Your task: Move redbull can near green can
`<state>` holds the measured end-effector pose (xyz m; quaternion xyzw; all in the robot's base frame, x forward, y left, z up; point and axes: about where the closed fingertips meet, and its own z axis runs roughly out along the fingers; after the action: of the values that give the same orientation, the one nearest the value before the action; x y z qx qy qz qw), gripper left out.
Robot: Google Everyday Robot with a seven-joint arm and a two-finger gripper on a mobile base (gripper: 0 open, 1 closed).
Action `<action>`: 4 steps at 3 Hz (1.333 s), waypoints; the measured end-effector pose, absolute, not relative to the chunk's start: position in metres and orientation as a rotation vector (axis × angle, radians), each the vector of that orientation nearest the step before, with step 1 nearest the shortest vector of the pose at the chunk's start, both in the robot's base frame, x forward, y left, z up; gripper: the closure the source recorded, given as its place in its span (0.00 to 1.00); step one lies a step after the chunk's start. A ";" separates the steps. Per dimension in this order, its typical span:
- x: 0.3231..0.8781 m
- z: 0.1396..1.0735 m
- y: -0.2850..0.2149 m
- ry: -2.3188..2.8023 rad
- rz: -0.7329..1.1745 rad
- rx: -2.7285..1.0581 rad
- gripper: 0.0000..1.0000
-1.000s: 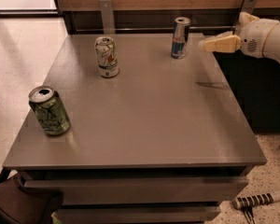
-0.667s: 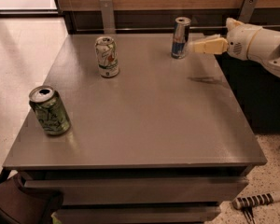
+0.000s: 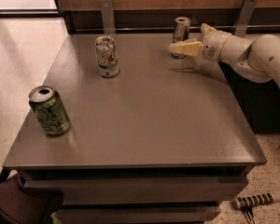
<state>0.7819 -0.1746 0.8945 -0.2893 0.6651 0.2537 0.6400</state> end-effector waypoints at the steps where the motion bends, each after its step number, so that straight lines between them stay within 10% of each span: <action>1: 0.797 0.891 -0.158 1.479 0.604 -0.683 0.00; 4: 0.798 0.891 -0.147 1.473 0.616 -0.692 0.70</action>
Offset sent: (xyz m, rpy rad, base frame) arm 0.0134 0.0155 -0.0034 0.0117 -0.0242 0.0326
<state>0.7984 -0.1474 0.8906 -0.3038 0.6471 0.2708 0.6447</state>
